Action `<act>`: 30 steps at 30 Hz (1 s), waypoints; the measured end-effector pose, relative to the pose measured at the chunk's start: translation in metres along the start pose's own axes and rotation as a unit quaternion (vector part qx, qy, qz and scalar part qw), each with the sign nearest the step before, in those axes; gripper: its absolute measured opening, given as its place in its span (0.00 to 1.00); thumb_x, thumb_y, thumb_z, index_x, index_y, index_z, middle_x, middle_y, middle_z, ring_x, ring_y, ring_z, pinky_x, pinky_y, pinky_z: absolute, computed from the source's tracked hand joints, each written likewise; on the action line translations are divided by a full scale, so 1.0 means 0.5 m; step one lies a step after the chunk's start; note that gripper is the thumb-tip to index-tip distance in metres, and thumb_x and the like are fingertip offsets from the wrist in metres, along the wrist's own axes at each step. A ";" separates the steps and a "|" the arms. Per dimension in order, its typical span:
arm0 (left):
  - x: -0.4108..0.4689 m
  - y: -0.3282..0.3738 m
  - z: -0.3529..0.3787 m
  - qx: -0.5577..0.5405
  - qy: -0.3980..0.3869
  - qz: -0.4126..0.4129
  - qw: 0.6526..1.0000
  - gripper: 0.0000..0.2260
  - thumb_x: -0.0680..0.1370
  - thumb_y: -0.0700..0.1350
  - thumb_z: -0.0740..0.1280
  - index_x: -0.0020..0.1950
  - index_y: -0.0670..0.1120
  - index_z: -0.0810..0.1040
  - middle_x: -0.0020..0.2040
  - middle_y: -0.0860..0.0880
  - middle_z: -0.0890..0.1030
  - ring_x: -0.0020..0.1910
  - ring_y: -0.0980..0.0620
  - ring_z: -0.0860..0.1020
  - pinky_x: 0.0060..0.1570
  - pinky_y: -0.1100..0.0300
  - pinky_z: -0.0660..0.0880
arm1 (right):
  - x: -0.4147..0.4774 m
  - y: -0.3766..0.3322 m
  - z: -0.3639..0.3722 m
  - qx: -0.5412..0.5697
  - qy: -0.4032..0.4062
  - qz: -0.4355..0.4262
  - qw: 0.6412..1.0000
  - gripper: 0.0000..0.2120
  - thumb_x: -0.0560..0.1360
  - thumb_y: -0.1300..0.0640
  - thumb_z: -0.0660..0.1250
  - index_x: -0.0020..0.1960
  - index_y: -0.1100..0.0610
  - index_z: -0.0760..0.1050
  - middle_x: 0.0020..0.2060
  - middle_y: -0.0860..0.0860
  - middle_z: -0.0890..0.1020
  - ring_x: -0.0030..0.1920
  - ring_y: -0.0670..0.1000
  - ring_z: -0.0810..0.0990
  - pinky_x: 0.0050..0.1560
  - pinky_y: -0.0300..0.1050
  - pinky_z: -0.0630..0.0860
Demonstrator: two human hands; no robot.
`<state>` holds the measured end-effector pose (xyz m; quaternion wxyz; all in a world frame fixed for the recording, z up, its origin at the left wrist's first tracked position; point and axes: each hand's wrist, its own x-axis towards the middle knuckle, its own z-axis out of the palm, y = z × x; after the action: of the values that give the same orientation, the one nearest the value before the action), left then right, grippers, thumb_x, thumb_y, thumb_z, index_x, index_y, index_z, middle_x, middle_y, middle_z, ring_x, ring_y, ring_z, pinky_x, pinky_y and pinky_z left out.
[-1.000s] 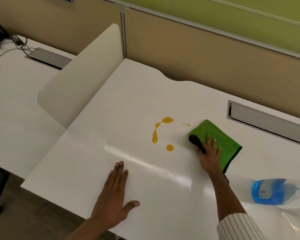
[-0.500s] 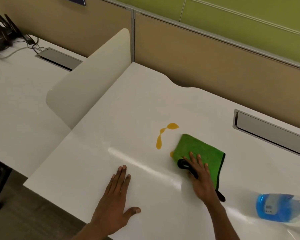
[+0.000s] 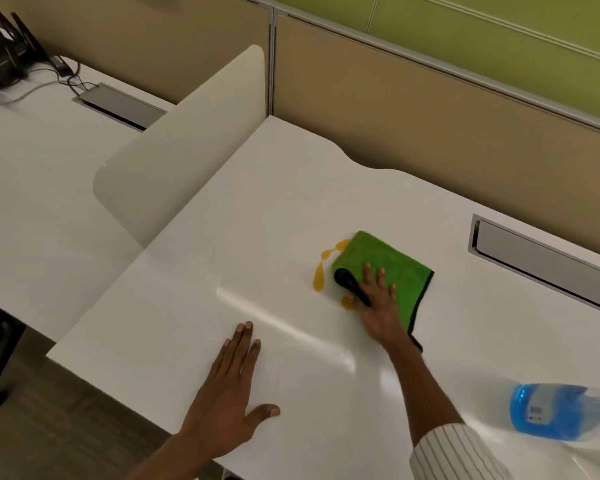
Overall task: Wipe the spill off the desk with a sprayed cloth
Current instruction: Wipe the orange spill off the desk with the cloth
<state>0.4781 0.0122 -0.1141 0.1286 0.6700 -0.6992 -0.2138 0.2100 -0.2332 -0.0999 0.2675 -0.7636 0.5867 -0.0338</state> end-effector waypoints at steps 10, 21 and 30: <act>0.000 -0.005 0.002 0.008 0.000 0.000 1.000 0.53 0.78 0.78 0.59 0.88 0.44 0.48 0.89 0.47 0.38 0.88 0.49 0.38 0.83 0.54 0.42 | -0.190 0.048 0.046 0.017 0.059 -0.028 0.998 0.33 0.81 0.60 0.66 0.78 0.33 0.63 0.84 0.42 0.52 0.85 0.51 0.41 0.83 0.58 0.42; 0.004 -0.004 -0.002 -0.003 -0.003 -0.002 1.000 0.53 0.78 0.79 0.59 0.88 0.44 0.48 0.89 0.47 0.38 0.88 0.49 0.37 0.83 0.53 0.43 | 0.087 -0.021 -0.025 0.035 0.032 0.049 0.998 0.25 0.86 0.50 0.59 0.82 0.46 0.61 0.86 0.50 0.50 0.85 0.56 0.39 0.83 0.61 0.35; 0.003 -0.007 0.003 -0.001 0.008 0.006 1.000 0.53 0.78 0.78 0.59 0.88 0.44 0.49 0.89 0.47 0.38 0.88 0.49 0.38 0.83 0.53 0.44 | -0.067 -0.062 0.041 0.076 -0.032 -0.129 0.988 0.28 0.84 0.58 0.64 0.79 0.37 0.63 0.84 0.42 0.55 0.85 0.49 0.41 0.83 0.54 0.35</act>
<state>0.4805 0.0109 -0.1170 0.1359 0.6675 -0.7018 -0.2085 0.2346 -0.1900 -0.0946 0.3367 -0.8111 0.4702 -0.0876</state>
